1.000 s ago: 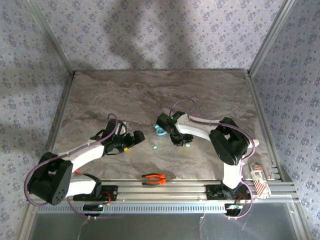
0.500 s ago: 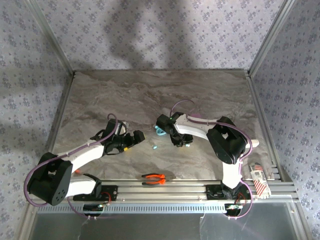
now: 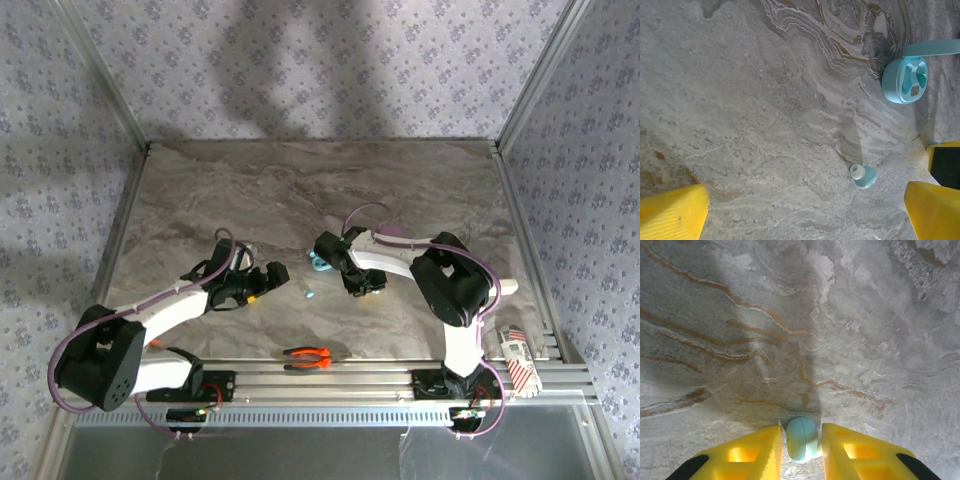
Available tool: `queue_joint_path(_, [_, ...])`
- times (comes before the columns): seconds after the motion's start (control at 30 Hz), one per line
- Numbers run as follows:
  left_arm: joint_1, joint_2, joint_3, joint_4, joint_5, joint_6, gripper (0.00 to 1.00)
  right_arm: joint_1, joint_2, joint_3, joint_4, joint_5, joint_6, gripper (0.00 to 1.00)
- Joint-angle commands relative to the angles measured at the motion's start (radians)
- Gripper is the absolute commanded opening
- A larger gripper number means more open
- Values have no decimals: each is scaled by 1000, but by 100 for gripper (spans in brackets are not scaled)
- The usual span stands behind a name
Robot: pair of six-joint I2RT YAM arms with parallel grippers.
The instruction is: Insert the wireless bluetooth earbuds into the charging case
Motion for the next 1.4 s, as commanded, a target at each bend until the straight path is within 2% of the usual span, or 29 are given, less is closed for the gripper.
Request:
queue_joint_path(0.0, [7,-17,-3,6,17,18,100,-5,21,-14,-5,-8,20,26])
queue_joint_path(0.4, [7,-26,1,-1,17,17,100,-19,-27,-8,3,-31,14,13])
queue_joint_path(0.6, [8,-41,2,-14,12,17,100,-56,-118,-51,54,-142,-27,12])
queue_joint_path(0.8, [7,-52,3,-20,9,15,100,-133,-243,-128,188,-371,-69,11])
queue_joint_path(0.97, [7,-66,5,-23,7,17,100,-241,-341,-221,369,-707,-101,11])
queue_joint_path(1.07, [7,-72,7,-23,7,16,100,-294,-368,-258,445,-862,-95,11])
queue_joint_path(1.37, [7,-79,14,-25,15,24,100,-353,-369,-302,572,-1126,-91,10])
